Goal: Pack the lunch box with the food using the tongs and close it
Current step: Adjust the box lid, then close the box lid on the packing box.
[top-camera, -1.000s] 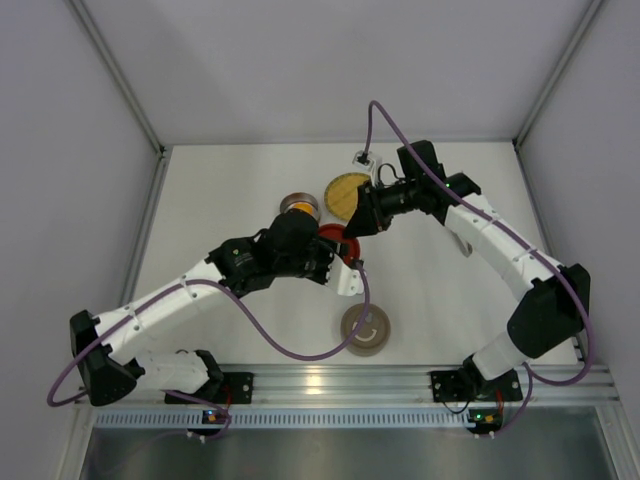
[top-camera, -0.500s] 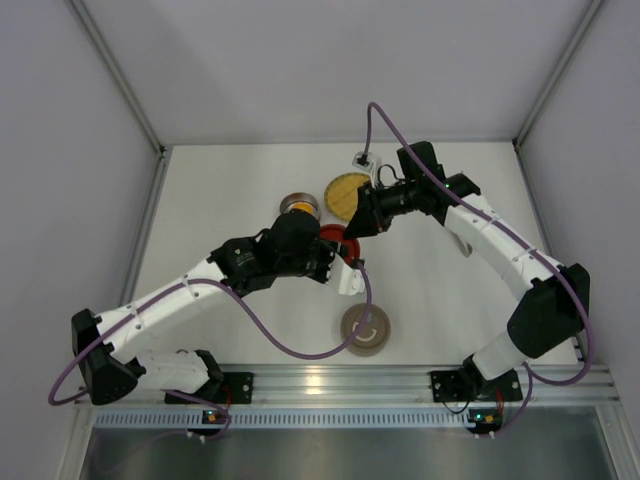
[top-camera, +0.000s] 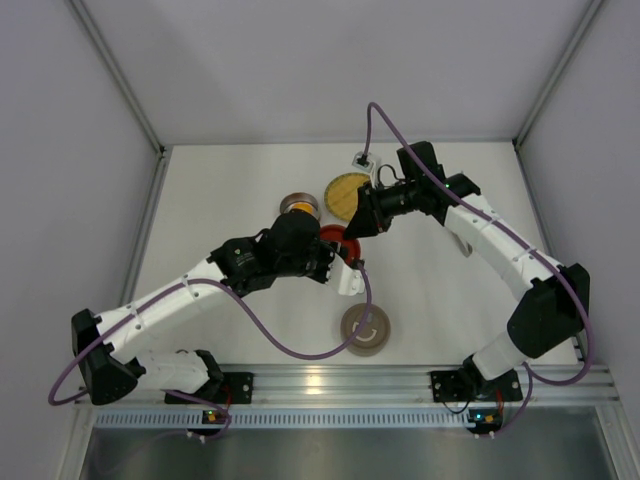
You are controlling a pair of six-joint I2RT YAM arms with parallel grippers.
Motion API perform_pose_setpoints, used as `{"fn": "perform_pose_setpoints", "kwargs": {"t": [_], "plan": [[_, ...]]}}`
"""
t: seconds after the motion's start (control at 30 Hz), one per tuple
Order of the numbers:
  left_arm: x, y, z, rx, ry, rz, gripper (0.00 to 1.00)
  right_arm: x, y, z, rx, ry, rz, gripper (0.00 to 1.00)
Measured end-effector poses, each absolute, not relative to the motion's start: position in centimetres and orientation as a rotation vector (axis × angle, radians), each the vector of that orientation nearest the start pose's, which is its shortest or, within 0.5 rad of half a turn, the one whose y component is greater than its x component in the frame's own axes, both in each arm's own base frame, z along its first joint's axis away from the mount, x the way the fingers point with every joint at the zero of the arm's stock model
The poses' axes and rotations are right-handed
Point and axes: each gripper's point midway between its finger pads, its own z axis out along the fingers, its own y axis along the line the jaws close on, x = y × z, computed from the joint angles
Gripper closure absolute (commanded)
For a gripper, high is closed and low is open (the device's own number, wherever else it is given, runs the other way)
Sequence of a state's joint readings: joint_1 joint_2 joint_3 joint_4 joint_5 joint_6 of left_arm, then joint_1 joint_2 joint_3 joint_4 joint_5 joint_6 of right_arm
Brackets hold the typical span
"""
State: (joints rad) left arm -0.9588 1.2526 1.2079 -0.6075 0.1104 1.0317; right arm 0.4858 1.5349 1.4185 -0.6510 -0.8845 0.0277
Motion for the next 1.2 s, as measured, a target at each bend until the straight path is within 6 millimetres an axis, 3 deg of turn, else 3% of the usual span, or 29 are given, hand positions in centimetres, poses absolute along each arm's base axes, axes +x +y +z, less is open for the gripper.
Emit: {"fn": "perform_pose_setpoints", "kwargs": {"t": [0.13, 0.23, 0.27, 0.37, 0.43, 0.47, 0.6, 0.7, 0.77, 0.9, 1.03, 1.13, 1.2], "plan": [[22.7, -29.5, 24.3, 1.894, 1.157, -0.082, 0.78, 25.7, 29.1, 25.1, -0.966, 2.108, 1.298, 1.0], [22.7, -29.5, 24.2, 1.893, 1.165, -0.082, 0.89, 25.5, 29.2, 25.3, -0.972, 2.102, 1.317, 1.0], [22.6, -29.5, 24.1, 1.896, 1.168, -0.087, 0.98, 25.5, 29.2, 25.3, -0.974, 2.099, 1.321, 1.0], [22.5, -29.4, 23.6, 1.907, 1.186, -0.095, 1.0, 25.4, 29.3, 25.4, -0.978, 2.096, 1.33, 0.98], [22.5, -29.4, 23.6, 1.905, 1.193, -0.099, 1.0, 25.4, 29.2, 25.4, -0.973, 2.098, 1.331, 0.84], [22.5, -29.5, 23.6, 1.9, 1.199, -0.104, 1.0, 25.4, 29.1, 25.4, -0.972, 2.098, 1.332, 0.67], [22.3, -29.0, 23.0, 1.885, 1.268, -0.124, 1.0, 25.5, 28.7, 25.9, -0.93, 2.11, 1.391, 0.25], [22.5, -28.3, 22.4, 1.852, 1.369, -0.137, 1.0, 26.8, 27.6, 26.0, -0.856, 2.129, 1.407, 0.08], [23.1, -27.9, 22.3, 1.801, 1.455, -0.154, 1.0, 28.2, 26.4, 25.9, -0.793, 2.147, 1.388, 0.03], [27.1, -26.3, 23.2, 1.592, 1.692, -0.167, 1.0, 31.5, 23.2, 26.3, -0.657, 2.153, 1.3, 0.01], [34.3, -23.7, 24.0, 1.272, 1.935, -0.17, 1.0, 34.1, 19.7, 26.5, -0.535, 2.158, 1.181, 0.01], [39.1, -21.5, 23.1, 1.047, 2.074, -0.181, 1.0, 34.8, 17.8, 27.0, -0.486, 2.147, 1.114, 0.01], [41.0, -20.0, 21.5, 0.921, 2.157, -0.167, 1.0, 34.5, 17.0, 27.3, -0.47, 2.136, 1.083, 0.01]]}}
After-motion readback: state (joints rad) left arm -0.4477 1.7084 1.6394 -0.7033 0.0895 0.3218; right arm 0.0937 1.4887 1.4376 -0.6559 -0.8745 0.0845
